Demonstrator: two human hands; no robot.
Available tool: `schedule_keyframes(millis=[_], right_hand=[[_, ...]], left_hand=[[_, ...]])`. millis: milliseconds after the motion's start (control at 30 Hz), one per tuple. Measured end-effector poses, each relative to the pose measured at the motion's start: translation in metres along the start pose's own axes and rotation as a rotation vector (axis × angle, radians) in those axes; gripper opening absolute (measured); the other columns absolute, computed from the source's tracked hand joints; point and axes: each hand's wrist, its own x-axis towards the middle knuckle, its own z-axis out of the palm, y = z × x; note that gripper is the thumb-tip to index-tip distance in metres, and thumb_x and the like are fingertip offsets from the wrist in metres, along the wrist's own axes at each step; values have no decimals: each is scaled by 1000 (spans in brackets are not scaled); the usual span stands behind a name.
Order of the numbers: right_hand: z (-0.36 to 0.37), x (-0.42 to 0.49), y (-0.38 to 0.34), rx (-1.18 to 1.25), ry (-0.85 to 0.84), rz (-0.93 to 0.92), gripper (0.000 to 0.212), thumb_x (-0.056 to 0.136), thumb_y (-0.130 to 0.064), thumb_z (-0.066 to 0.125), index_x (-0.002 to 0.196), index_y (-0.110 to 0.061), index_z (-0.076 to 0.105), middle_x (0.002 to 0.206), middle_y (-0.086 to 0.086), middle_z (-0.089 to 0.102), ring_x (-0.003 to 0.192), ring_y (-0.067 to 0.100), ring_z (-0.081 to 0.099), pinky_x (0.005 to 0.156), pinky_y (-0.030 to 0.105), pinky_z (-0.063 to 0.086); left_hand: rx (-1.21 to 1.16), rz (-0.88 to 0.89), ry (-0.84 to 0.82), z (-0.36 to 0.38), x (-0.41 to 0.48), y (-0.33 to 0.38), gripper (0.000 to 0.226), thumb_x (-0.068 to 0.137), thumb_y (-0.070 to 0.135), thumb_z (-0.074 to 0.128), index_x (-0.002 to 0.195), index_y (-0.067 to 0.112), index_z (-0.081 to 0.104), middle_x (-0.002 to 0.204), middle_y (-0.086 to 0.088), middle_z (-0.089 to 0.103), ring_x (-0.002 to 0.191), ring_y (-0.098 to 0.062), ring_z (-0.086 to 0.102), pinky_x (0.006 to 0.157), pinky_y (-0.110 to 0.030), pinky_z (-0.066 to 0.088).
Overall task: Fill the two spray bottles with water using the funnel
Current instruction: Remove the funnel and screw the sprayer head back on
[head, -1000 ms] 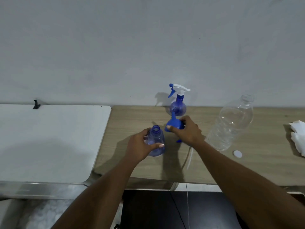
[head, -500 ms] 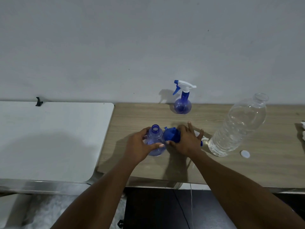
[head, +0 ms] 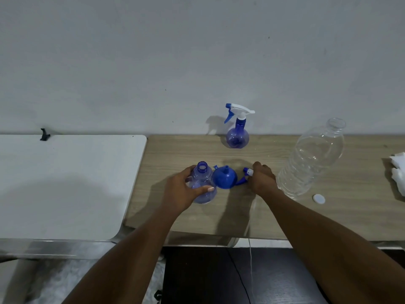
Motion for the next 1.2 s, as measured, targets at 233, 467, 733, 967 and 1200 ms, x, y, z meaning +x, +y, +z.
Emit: schedule_keyframes(millis=[233, 467, 733, 967, 1200], right_hand=[[-23, 1, -9, 21, -59, -29, 33, 84, -34, 75, 106, -13, 66, 114, 13, 61, 94, 29, 60, 74, 34, 47], [-115, -32, -47, 182, 71, -324, 32, 83, -30, 79, 110, -21, 66, 105, 8, 69, 84, 22, 63, 72, 33, 52], [-215, -96, -128, 387, 455, -712, 37, 91, -35, 71, 122, -18, 61, 97, -6, 59, 81, 13, 58, 68, 21, 50], [-193, -104, -145, 317, 458, -834, 39, 92, -33, 70, 126, -18, 59, 107, -4, 65, 91, 14, 59, 78, 34, 54], [-128, -91, -128, 264, 249, -874, 37, 89, -34, 73, 121, -20, 59, 102, -9, 62, 85, 12, 57, 76, 38, 54]], left_hand=[[26, 7, 9, -1, 2, -2, 62, 60, 42, 92, 112, 48, 58, 95, 32, 66, 92, 13, 61, 80, -14, 47], [54, 19, -40, 3, 1, 6, 70, 61, 46, 91, 123, 37, 59, 101, 28, 63, 92, 13, 58, 76, -7, 43], [-2, -43, -56, 14, 3, 9, 68, 53, 42, 95, 111, 50, 60, 100, 21, 69, 98, 1, 64, 80, -18, 49], [-14, -77, -90, 15, 6, 11, 72, 52, 46, 95, 115, 47, 60, 106, 17, 69, 100, 0, 63, 80, -17, 49], [-1, -100, -93, 17, 9, 9, 81, 53, 47, 94, 126, 38, 59, 111, 15, 67, 105, -6, 62, 90, -28, 51]])
